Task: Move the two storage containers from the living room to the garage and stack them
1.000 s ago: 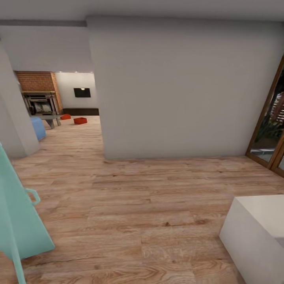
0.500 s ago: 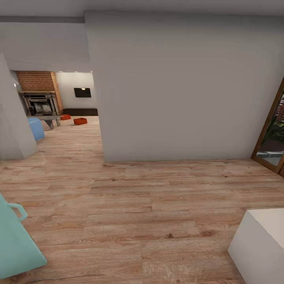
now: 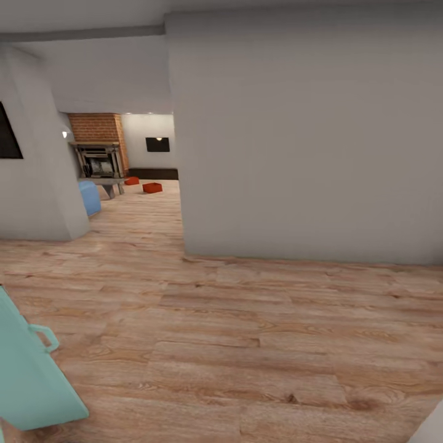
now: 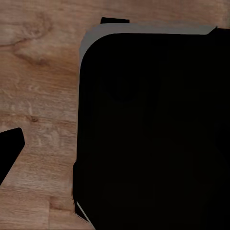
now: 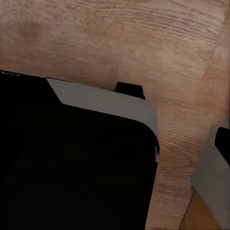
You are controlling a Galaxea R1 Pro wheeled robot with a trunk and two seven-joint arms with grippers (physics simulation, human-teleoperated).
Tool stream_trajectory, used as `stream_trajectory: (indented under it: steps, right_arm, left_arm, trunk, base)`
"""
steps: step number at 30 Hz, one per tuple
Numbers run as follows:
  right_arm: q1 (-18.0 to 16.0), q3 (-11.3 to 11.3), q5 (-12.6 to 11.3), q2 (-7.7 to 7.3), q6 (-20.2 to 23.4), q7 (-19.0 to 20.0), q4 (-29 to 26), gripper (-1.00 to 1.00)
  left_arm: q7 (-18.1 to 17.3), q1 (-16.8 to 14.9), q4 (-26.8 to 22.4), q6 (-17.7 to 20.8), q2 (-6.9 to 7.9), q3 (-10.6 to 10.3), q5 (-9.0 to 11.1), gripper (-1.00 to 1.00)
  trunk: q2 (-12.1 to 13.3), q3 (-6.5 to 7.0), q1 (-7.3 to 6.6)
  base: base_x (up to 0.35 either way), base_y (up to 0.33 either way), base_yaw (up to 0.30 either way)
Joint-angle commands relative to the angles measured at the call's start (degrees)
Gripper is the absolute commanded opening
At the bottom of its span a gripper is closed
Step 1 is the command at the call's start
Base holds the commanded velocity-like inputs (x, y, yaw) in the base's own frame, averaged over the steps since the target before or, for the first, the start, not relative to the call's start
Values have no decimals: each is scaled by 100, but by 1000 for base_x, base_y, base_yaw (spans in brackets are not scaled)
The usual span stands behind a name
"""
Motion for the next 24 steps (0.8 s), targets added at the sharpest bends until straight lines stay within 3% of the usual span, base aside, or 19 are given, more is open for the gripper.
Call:
stream_trajectory:
  steps: [1, 8, 24]
  right_arm:
    - [-6, 47, -48, 3, -30, -5, 18, 100]
    - [-6, 45, -53, -5, -30, -7, 18, 100]
    - [-6, 45, -77, -11, -30, -8, 18, 100]
  left_arm:
    - [6, 3, -10, -4, -1, 1, 48, 100]
    - [6, 3, -10, -5, -2, 1, 48, 100]
    - [6, 3, -10, -5, -1, 3, 48, 100]
  trunk:
    - [-2, -5, 3]
    - [-2, -5, 3]
    - [-2, -5, 3]
  base:
    - [323, 0, 275]
    - [323, 0, 204]
    - [323, 0, 10]
